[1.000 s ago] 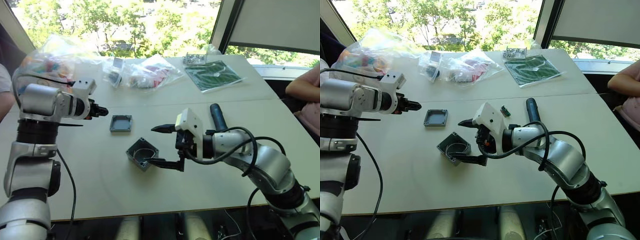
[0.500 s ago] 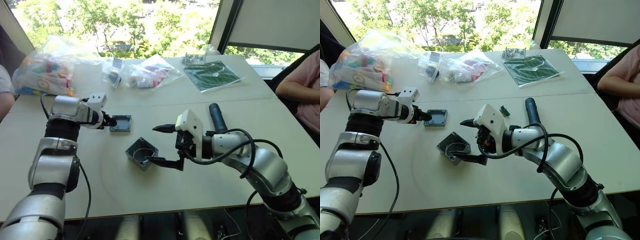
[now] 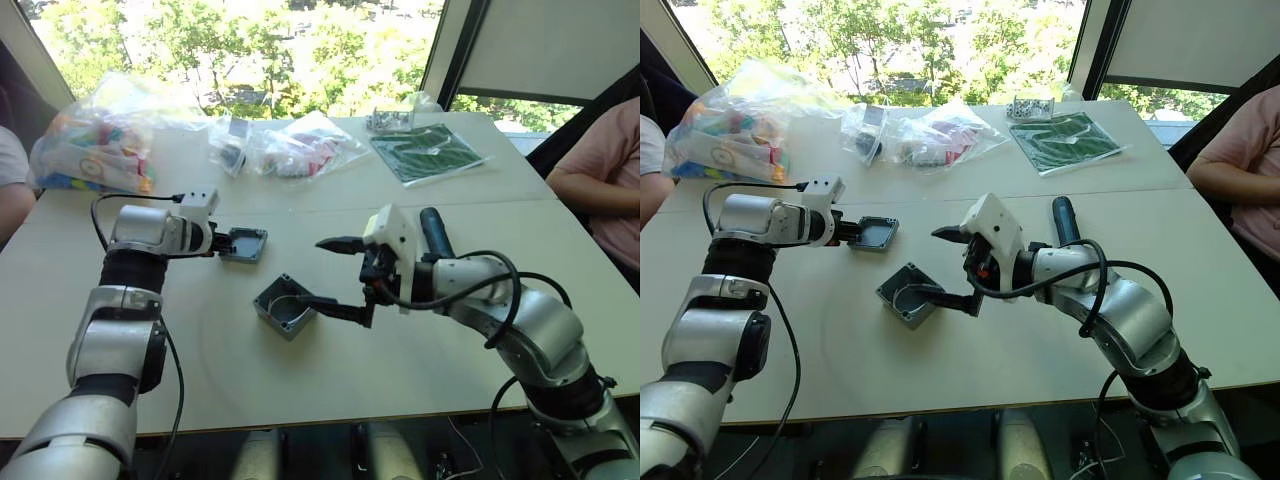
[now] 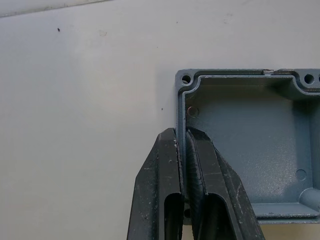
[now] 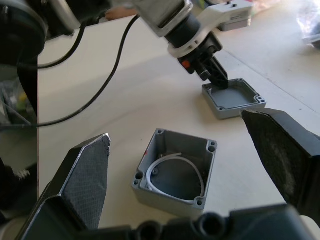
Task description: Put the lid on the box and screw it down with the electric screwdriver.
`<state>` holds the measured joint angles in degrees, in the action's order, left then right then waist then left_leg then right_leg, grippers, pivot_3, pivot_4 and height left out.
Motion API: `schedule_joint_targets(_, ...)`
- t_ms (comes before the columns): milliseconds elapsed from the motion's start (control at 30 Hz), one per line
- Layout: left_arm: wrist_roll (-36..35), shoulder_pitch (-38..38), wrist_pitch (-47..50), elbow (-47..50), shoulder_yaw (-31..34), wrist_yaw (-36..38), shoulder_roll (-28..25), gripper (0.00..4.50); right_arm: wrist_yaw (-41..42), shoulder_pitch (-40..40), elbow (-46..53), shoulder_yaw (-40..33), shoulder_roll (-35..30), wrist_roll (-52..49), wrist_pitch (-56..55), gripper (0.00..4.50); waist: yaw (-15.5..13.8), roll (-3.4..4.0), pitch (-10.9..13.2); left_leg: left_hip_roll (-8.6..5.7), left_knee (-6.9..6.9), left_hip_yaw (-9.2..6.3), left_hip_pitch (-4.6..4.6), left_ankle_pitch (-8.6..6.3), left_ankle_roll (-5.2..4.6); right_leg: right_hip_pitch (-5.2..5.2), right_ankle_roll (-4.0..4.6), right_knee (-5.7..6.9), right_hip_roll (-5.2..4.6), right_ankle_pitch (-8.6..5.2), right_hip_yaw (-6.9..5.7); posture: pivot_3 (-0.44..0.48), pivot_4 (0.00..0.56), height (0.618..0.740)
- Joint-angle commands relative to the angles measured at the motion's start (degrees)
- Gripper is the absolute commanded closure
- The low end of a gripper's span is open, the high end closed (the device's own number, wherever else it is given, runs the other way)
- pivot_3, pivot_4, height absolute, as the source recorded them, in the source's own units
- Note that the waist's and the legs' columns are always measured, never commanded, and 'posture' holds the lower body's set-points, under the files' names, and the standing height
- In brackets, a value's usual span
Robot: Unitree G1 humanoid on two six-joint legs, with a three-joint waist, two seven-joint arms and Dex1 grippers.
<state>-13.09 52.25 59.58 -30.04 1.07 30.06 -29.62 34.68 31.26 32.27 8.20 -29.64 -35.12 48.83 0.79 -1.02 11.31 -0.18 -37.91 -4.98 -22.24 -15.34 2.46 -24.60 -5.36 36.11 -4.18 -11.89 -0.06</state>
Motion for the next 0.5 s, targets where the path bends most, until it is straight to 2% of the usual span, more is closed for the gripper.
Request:
schedule_joint_targets(33, -6.83, -4.32, -6.65, 16.57, 9.07, 2.74, -0.04, 4.49, -7.29, 3.72, -6.16, -7.87, 4.91, -0.62, -0.16, 0.00, 0.05, 0.00, 0.01, 0.00, 0.01, 0.00, -0.11, 0.09, 0.17, -0.10, 0.03, -0.02, -0.02, 0.02, 0.00, 0.000, 0.150, 0.740)
schedule_joint_targets(133, -12.08, -8.27, -8.05, 27.85, 16.59, -0.44, 3.14, 4.49, -10.90, 5.96, -12.96, -11.86, 8.66, -2.53, 2.48, 0.00, 0.02, -0.01, 0.01, -0.02, 0.04, 0.07, -0.18, 0.14, 0.26, -0.18, 0.08, -0.06, -0.12, 0.05, 0.03, 0.000, 0.150, 0.740)
schedule_joint_targets(200, -14.74, -9.51, -7.01, 33.81, 18.64, -1.95, 4.56, 4.49, -11.57, 7.37, -15.92, -13.71, 10.77, -4.96, 4.37, 0.00, 0.03, 0.00, 0.01, -0.05, 0.06, 0.10, -0.17, 0.14, 0.26, -0.18, 0.07, -0.07, -0.16, 0.06, 0.03, 0.000, 0.150, 0.740)
schedule_joint_targets(333, -16.77, -9.27, -7.17, 41.75, 18.07, -5.54, 7.69, 4.49, -11.85, 12.10, -21.85, -17.33, 13.94, -9.59, 7.38, 0.00, -0.03, 0.01, 0.02, -0.08, 0.07, 0.12, -0.17, 0.14, 0.25, -0.17, 0.06, -0.05, -0.17, 0.07, 0.03, 0.000, 0.150, 0.740)
schedule_joint_targets(500, -17.00, -11.39, -8.90, 46.01, 15.45, -6.49, 8.65, 4.49, -13.04, 18.89, -28.96, -20.62, 16.99, -14.61, 11.19, 0.00, 0.31, 0.03, 0.01, -0.09, 0.06, 0.13, -0.10, 0.14, 0.24, -0.12, 0.03, -0.05, -0.13, 0.10, 0.03, 0.000, 0.150, 0.740)
